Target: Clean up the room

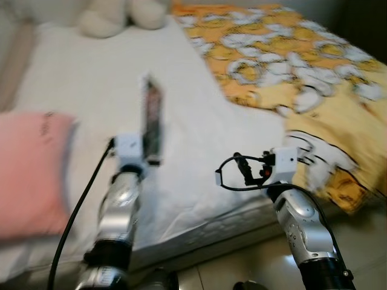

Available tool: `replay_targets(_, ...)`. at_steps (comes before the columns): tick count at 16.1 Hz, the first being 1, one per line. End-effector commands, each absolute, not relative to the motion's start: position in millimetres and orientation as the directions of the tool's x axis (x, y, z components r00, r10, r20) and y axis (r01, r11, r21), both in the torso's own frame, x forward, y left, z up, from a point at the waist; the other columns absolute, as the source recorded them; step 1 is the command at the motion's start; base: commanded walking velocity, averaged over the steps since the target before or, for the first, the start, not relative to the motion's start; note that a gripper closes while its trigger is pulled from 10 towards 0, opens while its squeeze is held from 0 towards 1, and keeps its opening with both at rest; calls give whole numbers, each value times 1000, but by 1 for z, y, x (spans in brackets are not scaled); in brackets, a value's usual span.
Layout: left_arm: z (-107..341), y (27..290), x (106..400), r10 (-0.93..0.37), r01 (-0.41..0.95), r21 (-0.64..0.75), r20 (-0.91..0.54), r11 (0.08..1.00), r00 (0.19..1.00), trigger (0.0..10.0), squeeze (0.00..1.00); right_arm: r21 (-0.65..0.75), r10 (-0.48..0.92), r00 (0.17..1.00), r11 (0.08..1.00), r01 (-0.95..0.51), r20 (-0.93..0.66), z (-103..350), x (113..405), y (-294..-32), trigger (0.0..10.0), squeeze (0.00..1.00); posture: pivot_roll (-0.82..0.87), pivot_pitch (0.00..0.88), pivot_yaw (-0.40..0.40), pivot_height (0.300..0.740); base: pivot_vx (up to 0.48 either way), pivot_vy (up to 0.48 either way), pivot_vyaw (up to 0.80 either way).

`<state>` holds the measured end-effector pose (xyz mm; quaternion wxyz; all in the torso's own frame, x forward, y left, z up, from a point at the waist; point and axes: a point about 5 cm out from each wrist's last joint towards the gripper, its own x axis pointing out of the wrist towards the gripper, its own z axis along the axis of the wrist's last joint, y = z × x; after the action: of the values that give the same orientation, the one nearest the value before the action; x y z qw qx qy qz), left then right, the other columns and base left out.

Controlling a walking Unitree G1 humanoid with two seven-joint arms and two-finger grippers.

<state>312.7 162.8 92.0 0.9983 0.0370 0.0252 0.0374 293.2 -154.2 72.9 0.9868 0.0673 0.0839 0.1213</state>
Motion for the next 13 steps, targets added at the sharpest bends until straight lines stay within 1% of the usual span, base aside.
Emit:
replay_targets(1,110,163,320,113,-115,115,20,987,993,10000,0,141,263,956,959,-245,-131,75,298,-150,10000,0,5,0,45,740,0,0,500)
replay_targets(2,112,168,327,168,-167,134,7,977,986,10000,0,130,279,953,956,-264,-116,77,304,-144,10000,0,7,0,57,740,0,0,500)
replay_targets(4,118,167,336,177,-178,130,24,975,984,10000,0,133,276,957,956,-263,-91,81,312,-141,10000,0,5,0,53,740,0,0,497)
replay_targets(6,122,167,338,177,-181,149,42,972,983,10000,0,132,278,957,955,-266,-78,83,315,-139,10000,0,4,0,50,740,0,0,500)
replay_targets(10,117,158,335,155,-158,196,30,968,987,10000,0,96,325,940,944,-316,-101,72,301,-139,10000,0,-8,0,39,740,0,0,494)
replay_targets(13,112,152,332,132,-133,217,19,967,991,10000,0,111,354,930,933,-343,-102,68,298,-133,10000,0,0,0,35,740,0,0,481)
